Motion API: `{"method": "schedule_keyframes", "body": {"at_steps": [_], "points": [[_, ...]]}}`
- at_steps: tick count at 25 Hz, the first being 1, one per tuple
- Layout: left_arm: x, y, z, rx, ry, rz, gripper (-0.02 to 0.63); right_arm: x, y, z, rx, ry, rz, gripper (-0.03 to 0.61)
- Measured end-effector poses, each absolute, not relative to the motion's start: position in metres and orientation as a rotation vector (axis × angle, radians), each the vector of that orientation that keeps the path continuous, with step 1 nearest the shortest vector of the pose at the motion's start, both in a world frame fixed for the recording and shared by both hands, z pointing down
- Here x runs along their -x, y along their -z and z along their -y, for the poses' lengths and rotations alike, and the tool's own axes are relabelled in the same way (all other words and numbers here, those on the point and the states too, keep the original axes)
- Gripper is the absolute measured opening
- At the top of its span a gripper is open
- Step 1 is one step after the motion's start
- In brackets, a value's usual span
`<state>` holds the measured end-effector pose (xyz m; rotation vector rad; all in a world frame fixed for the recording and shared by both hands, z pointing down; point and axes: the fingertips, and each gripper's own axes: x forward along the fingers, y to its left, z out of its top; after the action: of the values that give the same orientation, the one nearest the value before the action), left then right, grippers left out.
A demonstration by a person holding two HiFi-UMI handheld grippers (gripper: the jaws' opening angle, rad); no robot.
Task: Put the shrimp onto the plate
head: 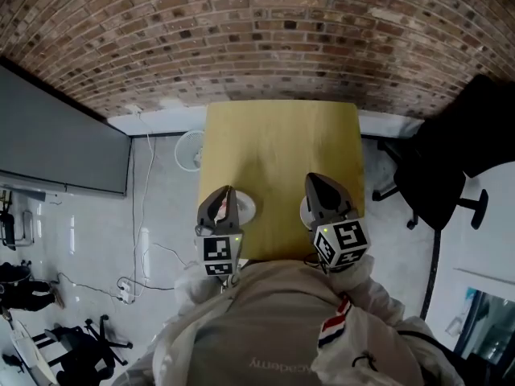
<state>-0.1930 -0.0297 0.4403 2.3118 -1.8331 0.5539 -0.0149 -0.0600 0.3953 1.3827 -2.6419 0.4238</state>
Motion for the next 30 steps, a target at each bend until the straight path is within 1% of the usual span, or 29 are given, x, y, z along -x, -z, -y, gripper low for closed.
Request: {"method": "schedule_keyframes", "body": {"at_steps": [8, 13, 14, 16, 17, 30], "points": [[0.207, -0.494, 0.026, -2.149, -0.632, 1.737, 0.014, 0.026, -0.404, 0.064, -1.343, -0.427, 2.636, 0.025], [0.208, -0.528, 0.016, -1.871, -0.514, 1.673, 0.018, 0.019, -0.409, 0.066, -1.334, -0.454, 2.614, 0.025], [0.209, -0.537, 0.013, -1.81, -0.489, 1.668, 0.031, 0.018, -0.411, 0.067, -1.332, -0.46, 2.609, 0.025], [0.209, -0.554, 0.007, -1.713, -0.47, 1.643, 0.082, 0.016, -0.416, 0.066, -1.323, -0.475, 2.6, 0.025], [0.209, -0.562, 0.004, -1.681, -0.471, 1.631, 0.096, 0.016, -0.419, 0.065, -1.316, -0.483, 2.595, 0.025], [0.207, -0.628, -0.002, -1.386, -0.422, 1.673, 0.166, 0.015, -0.439, 0.071, -1.222, -0.505, 2.544, 0.025]]}}
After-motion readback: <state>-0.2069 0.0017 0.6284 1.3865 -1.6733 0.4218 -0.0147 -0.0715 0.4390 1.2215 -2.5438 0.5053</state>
